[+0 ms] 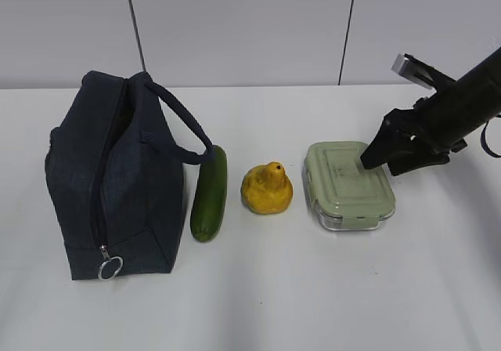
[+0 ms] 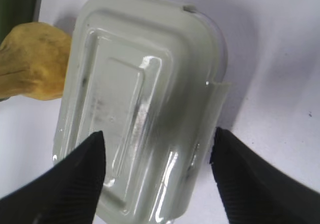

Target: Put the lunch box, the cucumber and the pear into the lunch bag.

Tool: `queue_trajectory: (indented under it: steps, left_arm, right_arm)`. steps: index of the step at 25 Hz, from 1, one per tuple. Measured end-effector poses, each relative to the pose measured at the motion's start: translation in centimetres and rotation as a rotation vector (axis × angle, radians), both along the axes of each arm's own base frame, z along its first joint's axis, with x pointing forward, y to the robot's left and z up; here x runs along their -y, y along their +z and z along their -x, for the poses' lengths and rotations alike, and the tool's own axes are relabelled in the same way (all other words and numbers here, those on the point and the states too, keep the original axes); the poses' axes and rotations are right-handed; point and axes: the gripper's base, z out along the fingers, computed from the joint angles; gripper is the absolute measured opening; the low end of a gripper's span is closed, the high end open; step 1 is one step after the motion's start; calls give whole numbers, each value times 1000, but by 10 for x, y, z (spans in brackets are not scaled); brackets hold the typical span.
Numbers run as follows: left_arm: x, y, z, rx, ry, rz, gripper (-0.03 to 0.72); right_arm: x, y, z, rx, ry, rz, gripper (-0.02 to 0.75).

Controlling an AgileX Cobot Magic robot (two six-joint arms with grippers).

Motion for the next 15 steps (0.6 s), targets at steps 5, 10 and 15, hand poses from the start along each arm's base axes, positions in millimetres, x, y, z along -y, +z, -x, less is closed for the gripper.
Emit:
queue_trajectory:
  steps: [5,10,15]
  left_arm:
    - [0,0,0,0,0,0,466]
    - [0,0,0,0,0,0,466]
    - [0,0,0,0,0,0,466]
  right_arm:
    - [0,-6,0,-27,-13,-4,537]
    - [0,-22,0,-86,-6,-16,537]
    - [-1,-22,-1,-85,-2,-16,524]
